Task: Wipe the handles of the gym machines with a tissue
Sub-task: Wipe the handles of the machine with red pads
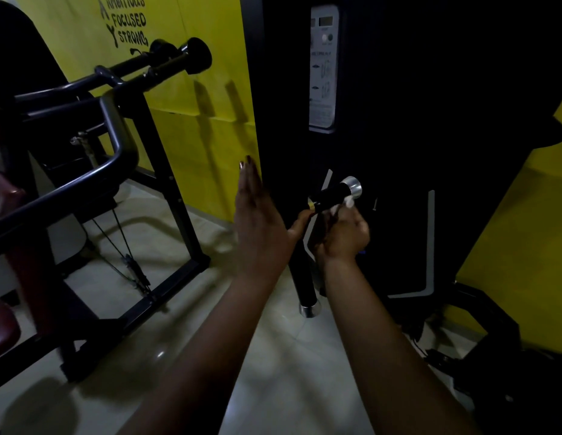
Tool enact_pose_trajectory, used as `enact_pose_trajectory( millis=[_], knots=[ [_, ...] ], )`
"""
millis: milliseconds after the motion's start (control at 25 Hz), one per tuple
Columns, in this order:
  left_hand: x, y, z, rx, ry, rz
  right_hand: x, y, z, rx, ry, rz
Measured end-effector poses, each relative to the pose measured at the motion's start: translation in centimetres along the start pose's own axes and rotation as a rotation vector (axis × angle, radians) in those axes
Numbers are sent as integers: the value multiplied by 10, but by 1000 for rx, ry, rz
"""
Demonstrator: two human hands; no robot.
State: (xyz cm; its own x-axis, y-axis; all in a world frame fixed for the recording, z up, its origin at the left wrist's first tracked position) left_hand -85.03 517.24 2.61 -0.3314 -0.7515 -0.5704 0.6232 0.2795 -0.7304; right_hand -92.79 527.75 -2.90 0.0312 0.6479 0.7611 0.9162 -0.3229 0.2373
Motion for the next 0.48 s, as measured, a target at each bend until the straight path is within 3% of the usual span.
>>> enact_pose_trajectory(
  millis=[80, 120, 280, 360, 480],
  knots=[
    [-11, 10, -11, -50, -291, -258, 10, -10, 2, -129, 163, 139],
    [-12, 13, -15, -54, -395, -306, 15, -8, 3, -189, 292, 220],
    [-22, 14, -24, -50, -600, -410, 17, 9, 11, -146, 699, 606],
    [-26, 17, -31, 36, -746, -484, 27, -2, 15, -79, 828, 777],
    [-27, 14, -39, 197, -921, -492, 56, -25, 12, -126, 971, 980]
  ],
)
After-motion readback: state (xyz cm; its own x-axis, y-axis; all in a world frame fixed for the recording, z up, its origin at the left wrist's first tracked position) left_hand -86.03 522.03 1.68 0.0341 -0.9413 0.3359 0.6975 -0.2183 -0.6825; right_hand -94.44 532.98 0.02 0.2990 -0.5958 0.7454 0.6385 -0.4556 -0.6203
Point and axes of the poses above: each hand's wrist, its own y-axis away from the middle knuckle, its own z-axis out of the back of the hand, x = y × z, the point moved 3 cm from there along -y, towards the middle knuckle, and after that the axes turned 15 degrees about y, right-handed, at the moved point
